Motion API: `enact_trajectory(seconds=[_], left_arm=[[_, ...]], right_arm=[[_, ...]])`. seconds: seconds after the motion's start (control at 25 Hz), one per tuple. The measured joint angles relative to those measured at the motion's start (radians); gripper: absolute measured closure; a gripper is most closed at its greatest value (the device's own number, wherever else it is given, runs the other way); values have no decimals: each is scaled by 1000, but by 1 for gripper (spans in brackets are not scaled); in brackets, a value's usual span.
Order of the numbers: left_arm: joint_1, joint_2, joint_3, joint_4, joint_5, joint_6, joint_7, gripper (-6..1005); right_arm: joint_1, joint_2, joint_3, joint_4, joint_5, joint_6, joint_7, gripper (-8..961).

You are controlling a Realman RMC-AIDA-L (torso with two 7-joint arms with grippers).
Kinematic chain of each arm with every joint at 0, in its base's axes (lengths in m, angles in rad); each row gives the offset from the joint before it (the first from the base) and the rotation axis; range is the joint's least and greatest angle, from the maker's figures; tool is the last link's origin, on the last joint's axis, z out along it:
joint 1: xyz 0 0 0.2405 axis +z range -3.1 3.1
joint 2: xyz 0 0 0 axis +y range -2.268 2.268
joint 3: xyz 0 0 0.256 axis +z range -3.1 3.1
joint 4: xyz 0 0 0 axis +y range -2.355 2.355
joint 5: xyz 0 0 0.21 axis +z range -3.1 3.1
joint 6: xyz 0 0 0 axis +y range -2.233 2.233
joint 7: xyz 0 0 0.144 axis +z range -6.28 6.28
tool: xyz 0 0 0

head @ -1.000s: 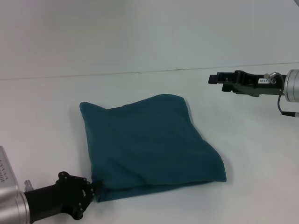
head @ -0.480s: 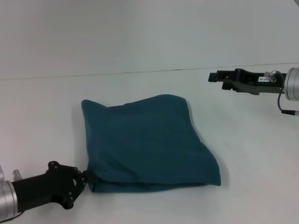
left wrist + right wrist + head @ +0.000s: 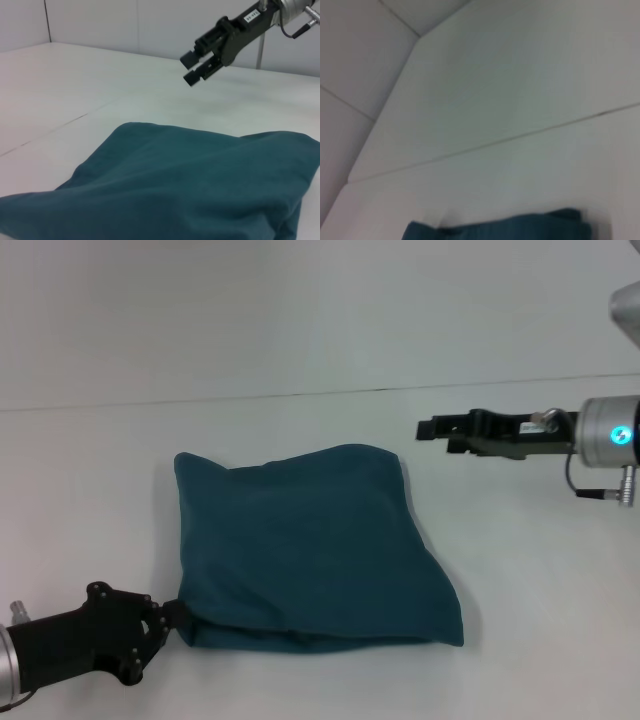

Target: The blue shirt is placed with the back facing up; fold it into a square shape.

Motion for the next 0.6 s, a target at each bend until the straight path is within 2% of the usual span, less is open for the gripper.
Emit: enact_trajectory(seconds=[0.16, 0.36, 0.6], left_arm=[[1, 0, -18, 3, 5, 0, 0, 989], [4, 1, -28, 6, 22, 2, -2, 987], [9, 2, -28, 9, 24, 4, -12, 984]], right_arm=[[17, 12, -80, 1, 0, -2, 32, 256], [37, 43, -118, 1, 0, 0, 34, 257], [52, 69, -145, 2, 0, 15, 28, 329]])
